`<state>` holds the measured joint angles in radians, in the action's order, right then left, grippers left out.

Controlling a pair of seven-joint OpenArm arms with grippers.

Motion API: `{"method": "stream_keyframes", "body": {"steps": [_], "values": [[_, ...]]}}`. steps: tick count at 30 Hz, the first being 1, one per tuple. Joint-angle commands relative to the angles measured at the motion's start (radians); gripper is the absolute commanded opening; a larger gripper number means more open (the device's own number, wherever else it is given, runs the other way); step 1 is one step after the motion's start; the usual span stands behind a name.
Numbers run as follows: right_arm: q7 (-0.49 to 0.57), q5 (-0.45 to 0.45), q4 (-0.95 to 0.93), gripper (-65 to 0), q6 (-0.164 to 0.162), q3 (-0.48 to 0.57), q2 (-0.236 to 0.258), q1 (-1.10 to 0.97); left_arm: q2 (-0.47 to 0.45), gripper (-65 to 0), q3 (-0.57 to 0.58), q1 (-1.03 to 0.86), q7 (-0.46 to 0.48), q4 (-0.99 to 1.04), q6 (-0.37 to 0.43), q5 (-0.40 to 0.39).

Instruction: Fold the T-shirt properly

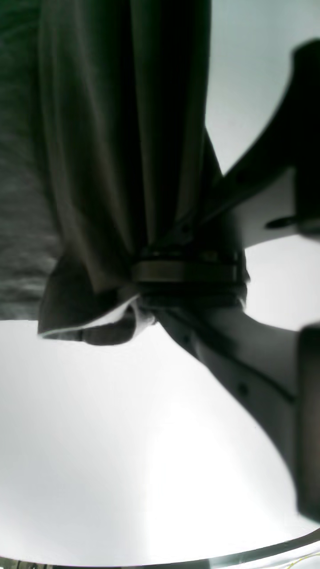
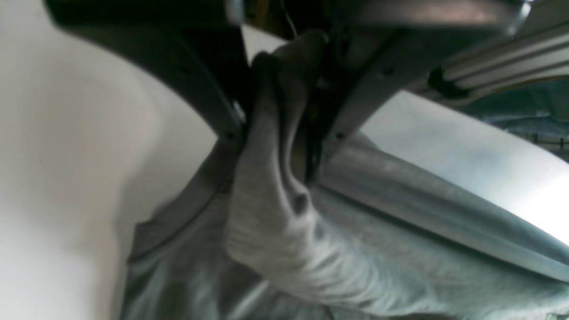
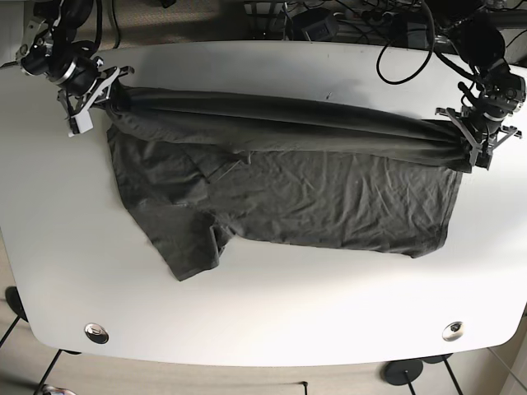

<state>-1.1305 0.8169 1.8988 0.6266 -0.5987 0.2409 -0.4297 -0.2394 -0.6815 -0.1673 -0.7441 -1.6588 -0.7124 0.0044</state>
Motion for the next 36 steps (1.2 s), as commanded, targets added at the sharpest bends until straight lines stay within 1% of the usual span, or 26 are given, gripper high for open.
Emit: {"method": "stream_keyframes", "body": {"steps": [1, 8, 9, 10, 11, 12, 13, 15, 16, 17, 18, 19, 20, 22, 23, 24, 25, 26, 28, 29, 30, 31, 32, 33, 35, 36], "values": [[0.017, 0.009, 0.012, -62.8, -0.003, -0.011, 0.018, -0.027, -0.022, -65.0, -0.034, -0.01, 0.014, -0.016, 0.014, 0.006], [0.017, 0.015, 0.015, -62.1, 0.005, -0.01, 0.019, -0.13, -0.05, -65.0, -0.048, -0.03, 0.014, 0.026, 0.014, 0.007], [0.017, 0.017, 0.017, -60.2, 0.005, -0.01, 0.021, -0.142, -0.051, -64.2, -0.048, -0.036, 0.014, 0.024, 0.014, 0.007], [0.017, 0.017, 0.018, -55.0, 0.006, -0.008, 0.021, -0.154, -0.051, -58.9, -0.047, -0.051, 0.014, 0.019, 0.014, 0.007], [0.017, 0.019, 0.018, -46.9, 0.019, -0.008, 0.019, -0.166, -0.051, -52.1, -0.045, -0.062, 0.014, 0.018, 0.014, 0.006], [0.019, 0.032, 0.018, -36.3, 0.049, -0.008, 0.019, -0.174, -0.051, -44.4, -0.045, -0.067, 0.014, 0.016, 0.014, 0.006], [0.019, 0.054, 0.017, -25.5, 0.072, -0.01, 0.019, -0.179, -0.051, -37.9, -0.047, -0.067, 0.014, 0.007, 0.014, 0.006], [0.019, 0.085, 0.017, -5.5, 0.072, -0.01, 0.019, -0.194, -0.051, -27.6, -0.048, -0.07, 0.014, -0.033, 0.014, 0.004], [0.019, 0.103, 0.018, 0.0, 0.072, -0.01, 0.019, -0.2, -0.051, -25.8, -0.05, -0.071, 0.014, -0.051, 0.014, -0.01], [0.019, 0.129, 0.018, 0.0, 0.072, -0.01, 0.024, -0.203, -0.056, -25.7, -0.062, -0.088, 0.014, -0.06, 0.014, -0.044], [0.019, 0.161, 0.018, 0.0, 0.072, -0.01, 0.028, -0.206, -0.074, -26.0, -0.083, -0.117, 0.014, -0.067, 0.014, -0.103], [0.017, 0.203, 0.018, -2.5, 0.072, -0.011, 0.031, -0.214, -0.125, -26.0, -0.114, -0.153, 0.013, -0.067, 0.014, -0.22], [0.017, 0.227, 0.02, -4.3, 0.072, -0.011, 0.036, -0.222, -0.159, -26.0, -0.129, -0.173, -0.001, -0.062, 0.014, -0.309], [0.017, 0.284, 0.029, -7.0, 0.072, -0.011, 0.079, -0.231, -0.222, -26.0, -0.151, -0.196, -0.078, -0.06, 0.014, -0.462], [0.017, 0.324, 0.032, -7.3, 0.072, -0.011, 0.097, -0.232, -0.242, -26.0, -0.171, -0.193, -0.125, -0.06, 0.014, -0.544], [0.019, 0.345, 0.032, -7.3, 0.072, -0.013, 0.107, -0.232, -0.242, -26.0, -0.186, -0.191, -0.134, -0.06, 0.014, -0.565], [0.023, 0.356, 0.031, -7.5, 0.072, -0.033, 0.108, -0.222, -0.237, -26.0, -0.194, -0.185, -0.136, -0.062, 0.014, -0.567], [0.025, 0.353, 0.028, -7.5, 0.072, -0.05, 0.099, -0.186, -0.237, -26.0, -0.174, -0.159, -0.136, -0.059, 0.014, -0.568], [0.017, 0.302, 0.026, -7.5, 0.072, -0.054, 0.074, -0.099, -0.234, -26.0, -0.093, -0.102, -0.136, -0.057, 0.014, -0.536], [0.017, 0.249, 0.026, -7.6, 0.072, -0.046, 0.062, -0.054, -0.206, -26.0, -0.057, -0.096, -0.136, -0.06, 0.014, -0.485], [0.017, 0.218, 0.026, -7.6, 0.072, -0.025, 0.047, -0.016, -0.182, -26.0, -0.043, -0.084, -0.134, -0.067, 0.014, -0.444], [0.017, 0.166, 0.026, -9.7, 0.072, 0.006, 0.03, 0.025, -0.148, -26.0, -0.027, -0.056, -0.134, -0.067, 0.014, -0.38], [0.017, 0.127, 0.026, -14.1, 0.065, 0.024, 0.018, 0.05, -0.123, -26.0, -0.014, -0.038, -0.134, -0.067, 0.014, -0.337], [0.017, 0.086, 0.026, -20.5, 0.052, 0.044, -0.004, 0.073, -0.099, -26.0, -0.011, -0.025, -0.134, -0.067, 0.014, -0.289], [0.022, -0.023, 0.023, -35.8, 0.04, 0.07, -0.044, 0.11, -0.065, -26.0, -0.01, -0.022, -0.133, -0.062, 0.014, -0.194], [0.022, -0.078, 0.017, -43.6, 0.046, 0.081, -0.064, 0.127, -0.054, -26.0, -0.01, -0.022, -0.117, -0.062, 0.014, -0.16]]}}
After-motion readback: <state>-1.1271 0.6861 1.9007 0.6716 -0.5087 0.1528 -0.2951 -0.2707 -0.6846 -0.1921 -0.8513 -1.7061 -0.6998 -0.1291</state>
